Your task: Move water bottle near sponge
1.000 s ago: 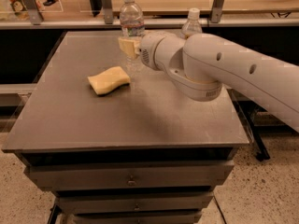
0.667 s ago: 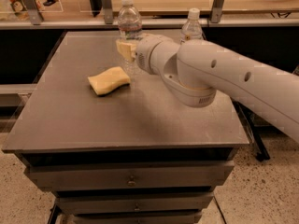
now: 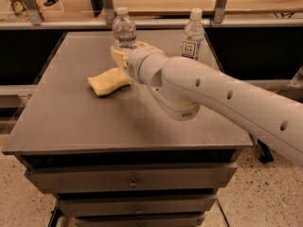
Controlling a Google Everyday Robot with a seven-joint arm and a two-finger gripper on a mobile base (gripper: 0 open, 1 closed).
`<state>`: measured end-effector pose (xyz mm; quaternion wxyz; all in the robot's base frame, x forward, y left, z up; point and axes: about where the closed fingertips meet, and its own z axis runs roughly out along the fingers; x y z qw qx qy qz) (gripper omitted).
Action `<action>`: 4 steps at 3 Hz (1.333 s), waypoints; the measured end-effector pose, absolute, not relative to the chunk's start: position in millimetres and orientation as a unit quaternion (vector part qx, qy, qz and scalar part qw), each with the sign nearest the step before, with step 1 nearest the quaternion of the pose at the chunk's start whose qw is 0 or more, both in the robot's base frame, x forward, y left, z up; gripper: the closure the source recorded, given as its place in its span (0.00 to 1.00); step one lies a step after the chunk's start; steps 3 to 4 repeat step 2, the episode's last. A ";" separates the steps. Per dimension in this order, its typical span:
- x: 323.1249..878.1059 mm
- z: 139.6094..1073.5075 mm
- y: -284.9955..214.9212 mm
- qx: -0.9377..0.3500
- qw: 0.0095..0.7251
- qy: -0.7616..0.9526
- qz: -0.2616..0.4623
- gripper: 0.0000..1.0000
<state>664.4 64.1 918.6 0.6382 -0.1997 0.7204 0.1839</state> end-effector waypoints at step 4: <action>665.6 910.7 65.5 -0.199 0.641 0.721 0.175 0.82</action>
Offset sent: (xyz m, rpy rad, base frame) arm 0.0176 0.0088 -0.0222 -0.0667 0.0922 0.0216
